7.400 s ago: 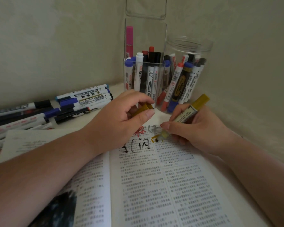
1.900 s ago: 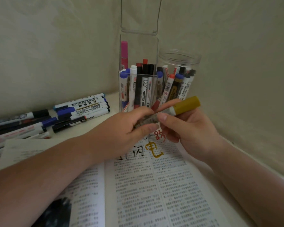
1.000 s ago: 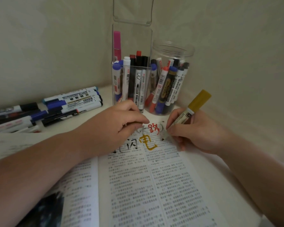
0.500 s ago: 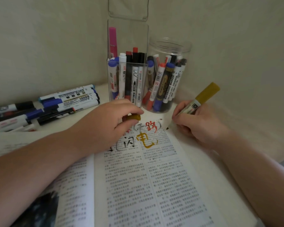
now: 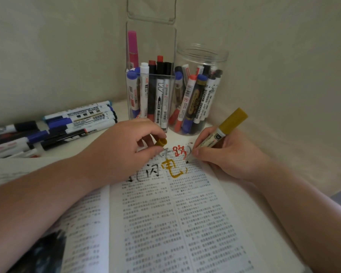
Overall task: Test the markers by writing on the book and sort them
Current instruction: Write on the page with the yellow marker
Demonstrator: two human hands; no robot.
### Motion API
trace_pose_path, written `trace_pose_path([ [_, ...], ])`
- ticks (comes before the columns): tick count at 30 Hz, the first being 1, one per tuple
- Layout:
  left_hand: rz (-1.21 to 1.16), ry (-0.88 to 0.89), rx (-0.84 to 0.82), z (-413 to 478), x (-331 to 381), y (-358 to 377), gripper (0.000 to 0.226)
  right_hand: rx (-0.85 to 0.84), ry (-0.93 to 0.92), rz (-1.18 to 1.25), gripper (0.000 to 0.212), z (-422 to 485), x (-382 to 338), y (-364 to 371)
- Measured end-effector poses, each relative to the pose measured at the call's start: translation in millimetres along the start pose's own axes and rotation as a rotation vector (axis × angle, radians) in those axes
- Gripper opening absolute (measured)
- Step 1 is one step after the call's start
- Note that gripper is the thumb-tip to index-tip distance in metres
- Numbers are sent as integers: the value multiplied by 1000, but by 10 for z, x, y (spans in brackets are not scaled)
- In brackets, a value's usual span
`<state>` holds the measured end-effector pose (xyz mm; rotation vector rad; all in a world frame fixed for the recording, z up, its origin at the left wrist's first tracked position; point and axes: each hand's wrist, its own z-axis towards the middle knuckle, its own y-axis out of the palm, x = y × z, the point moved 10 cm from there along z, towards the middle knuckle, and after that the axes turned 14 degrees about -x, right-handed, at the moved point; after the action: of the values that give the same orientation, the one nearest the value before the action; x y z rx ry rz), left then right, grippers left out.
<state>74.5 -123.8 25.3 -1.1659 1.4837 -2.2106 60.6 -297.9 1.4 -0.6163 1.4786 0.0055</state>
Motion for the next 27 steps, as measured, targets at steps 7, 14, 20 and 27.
trace_pose_path([
  [7, 16, 9, 16, -4, 2, -4, 17, 105, 57, -72, 22, 30, 59, -159],
  [14, 34, 34, 21, 10, -9, -18, 24, 48, 33, 10, 21, 25, 29, -89],
  [20, 47, 24, 20, 15, -20, -12, 20, 40, 30, 29, 21, 19, 31, -59],
  [27, 64, 23, 15, 2, -6, -3, 18, 37, 3, 46, 14, 10, -17, -33],
])
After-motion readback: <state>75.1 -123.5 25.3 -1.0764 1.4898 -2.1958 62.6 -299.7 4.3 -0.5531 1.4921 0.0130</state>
